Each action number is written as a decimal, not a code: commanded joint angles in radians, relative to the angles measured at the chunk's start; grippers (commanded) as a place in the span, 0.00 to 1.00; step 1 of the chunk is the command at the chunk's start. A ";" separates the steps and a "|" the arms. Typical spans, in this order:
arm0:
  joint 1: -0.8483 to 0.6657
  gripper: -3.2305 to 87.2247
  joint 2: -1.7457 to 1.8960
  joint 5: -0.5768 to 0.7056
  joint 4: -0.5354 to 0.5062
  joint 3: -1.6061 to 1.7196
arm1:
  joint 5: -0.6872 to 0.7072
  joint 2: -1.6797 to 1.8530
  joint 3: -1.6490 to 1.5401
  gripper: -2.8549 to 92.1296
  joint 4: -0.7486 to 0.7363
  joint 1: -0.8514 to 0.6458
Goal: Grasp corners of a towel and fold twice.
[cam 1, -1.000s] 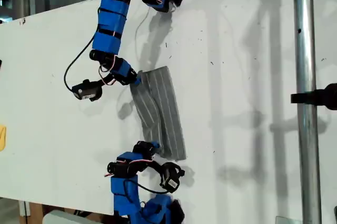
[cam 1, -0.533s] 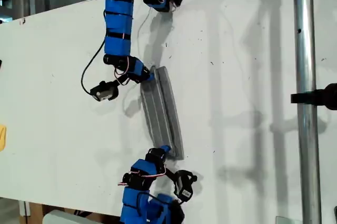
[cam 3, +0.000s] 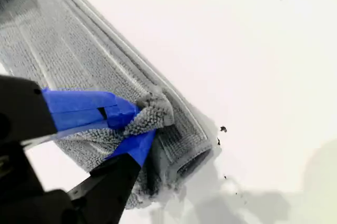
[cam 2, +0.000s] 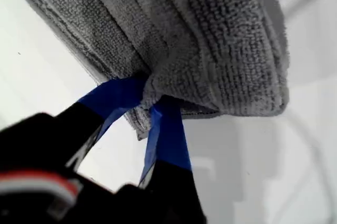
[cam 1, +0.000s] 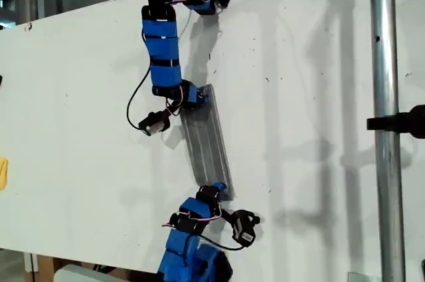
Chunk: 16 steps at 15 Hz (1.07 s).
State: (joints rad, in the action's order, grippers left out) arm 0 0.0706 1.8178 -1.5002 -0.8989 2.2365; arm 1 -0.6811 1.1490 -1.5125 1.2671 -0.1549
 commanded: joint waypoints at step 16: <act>0.137 0.01 1.669 -0.218 -0.302 0.650 | -0.486 1.437 -0.686 0.38 0.328 -0.233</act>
State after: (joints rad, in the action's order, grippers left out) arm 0 0.2010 3.2306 -1.7702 -1.2456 2.8026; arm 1 -1.1014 2.4850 -2.1614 1.6107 -0.4050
